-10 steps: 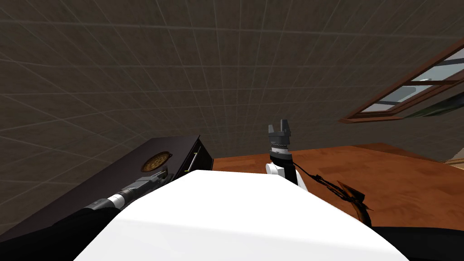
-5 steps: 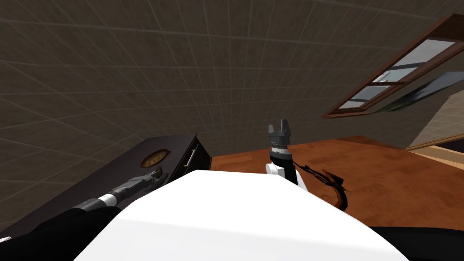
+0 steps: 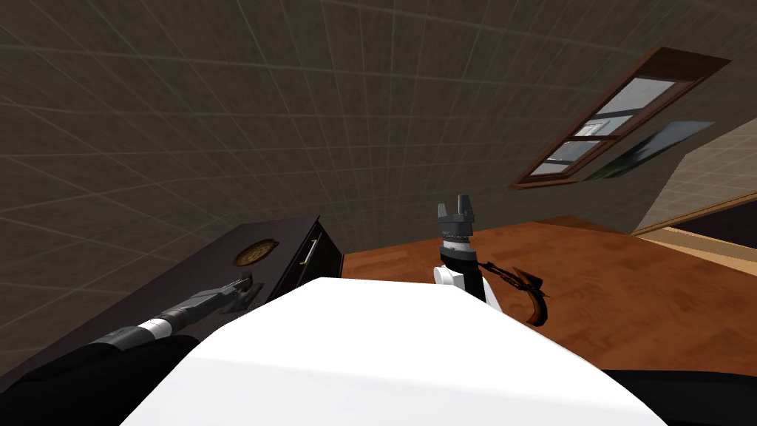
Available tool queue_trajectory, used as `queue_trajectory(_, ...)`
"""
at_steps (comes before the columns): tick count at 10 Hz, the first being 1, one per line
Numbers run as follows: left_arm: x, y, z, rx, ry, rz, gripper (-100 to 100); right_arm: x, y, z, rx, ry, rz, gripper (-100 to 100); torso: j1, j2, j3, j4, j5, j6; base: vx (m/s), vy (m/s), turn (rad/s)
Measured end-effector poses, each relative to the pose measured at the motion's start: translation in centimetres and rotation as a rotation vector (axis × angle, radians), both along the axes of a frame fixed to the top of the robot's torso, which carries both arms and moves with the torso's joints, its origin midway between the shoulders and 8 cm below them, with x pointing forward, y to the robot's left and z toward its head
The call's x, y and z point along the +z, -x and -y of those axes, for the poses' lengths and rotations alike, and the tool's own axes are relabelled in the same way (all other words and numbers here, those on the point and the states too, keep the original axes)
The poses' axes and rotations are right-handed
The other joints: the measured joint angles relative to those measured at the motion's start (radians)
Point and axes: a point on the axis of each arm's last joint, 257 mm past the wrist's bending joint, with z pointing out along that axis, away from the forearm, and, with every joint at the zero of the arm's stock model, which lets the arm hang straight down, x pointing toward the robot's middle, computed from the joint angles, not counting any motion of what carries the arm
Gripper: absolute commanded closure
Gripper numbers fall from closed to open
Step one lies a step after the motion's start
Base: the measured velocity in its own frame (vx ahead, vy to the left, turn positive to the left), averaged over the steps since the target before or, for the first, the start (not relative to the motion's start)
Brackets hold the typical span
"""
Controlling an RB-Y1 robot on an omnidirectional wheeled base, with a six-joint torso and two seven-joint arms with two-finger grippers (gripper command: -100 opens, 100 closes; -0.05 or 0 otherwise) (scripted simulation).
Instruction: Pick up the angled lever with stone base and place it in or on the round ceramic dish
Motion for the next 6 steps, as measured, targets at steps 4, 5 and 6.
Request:
queue_trajectory(4, 0.8, 0.4, -3.0, 0.047, -0.011, 0.007, 100, 0.0, 0.0, 0.0, 0.000, 0.000, 0.000, 0, 0.002, -0.005, -0.003, -0.001, 0.000, 0.000, -0.032, -0.013, -0.062)
queue_trajectory(5, 1.1, 0.6, -3.6, 0.057, -0.012, 0.009, 100, 0.0, 0.0, 0.0, 0.000, 0.000, 0.000, 0, 0.002, -0.006, -0.003, -0.001, 0.000, 0.000, -0.011, 0.003, -0.042)
queue_trajectory(6, 1.4, 0.7, -4.5, 0.067, -0.013, 0.011, 100, 0.0, 0.0, 0.0, 0.000, 0.000, 0.000, 0, 0.003, -0.006, -0.004, -0.001, 0.001, 0.000, 0.000, 0.015, -0.036)
